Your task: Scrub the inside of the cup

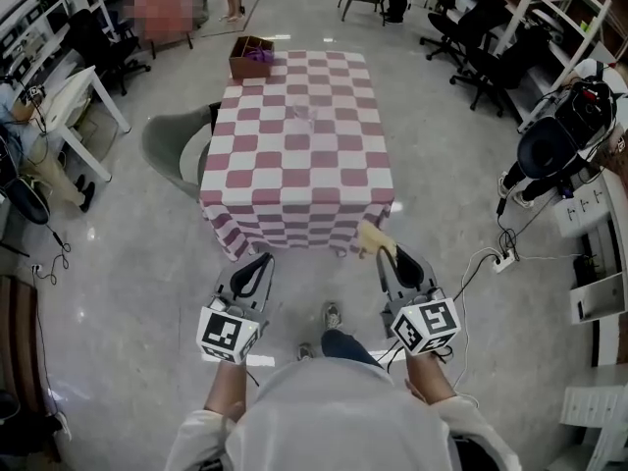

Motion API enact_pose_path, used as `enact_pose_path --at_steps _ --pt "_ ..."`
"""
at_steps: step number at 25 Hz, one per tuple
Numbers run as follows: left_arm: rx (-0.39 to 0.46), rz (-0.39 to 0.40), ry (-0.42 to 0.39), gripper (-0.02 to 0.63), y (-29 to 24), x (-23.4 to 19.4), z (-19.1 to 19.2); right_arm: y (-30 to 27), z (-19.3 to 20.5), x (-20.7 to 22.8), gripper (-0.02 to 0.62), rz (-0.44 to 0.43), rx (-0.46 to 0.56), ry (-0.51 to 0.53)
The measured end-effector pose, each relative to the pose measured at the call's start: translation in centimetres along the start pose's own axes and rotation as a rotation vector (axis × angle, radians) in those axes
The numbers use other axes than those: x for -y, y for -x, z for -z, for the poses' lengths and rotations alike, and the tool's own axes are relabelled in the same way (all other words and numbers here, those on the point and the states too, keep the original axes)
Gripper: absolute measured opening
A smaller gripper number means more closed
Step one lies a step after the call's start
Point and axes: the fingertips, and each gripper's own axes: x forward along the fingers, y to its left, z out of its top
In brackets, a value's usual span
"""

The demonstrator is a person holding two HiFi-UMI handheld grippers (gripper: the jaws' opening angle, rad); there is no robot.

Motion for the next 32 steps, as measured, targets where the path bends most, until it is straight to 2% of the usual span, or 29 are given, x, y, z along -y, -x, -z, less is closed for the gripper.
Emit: enact_pose_path --at_steps 17,26,32 --pt "-0.035 -0.084 -0.031 0.037 -12.0 -4.2 -1.3 -9.7 -1.2 10.3 0.087 -0.070 0.003 -0.024" --pt "-0.040 -0.130 0.006 0.037 -14.8 -5.9 -0.3 -13.5 -0.7 12.3 0.087 -0.114 -0.023 -0.033" --pt "-0.044 -0.097 0.026 0.037 -17.4 -8.5 0.1 -17.3 -0.9 12.9 0.087 -0.099 -0.037 -0.050"
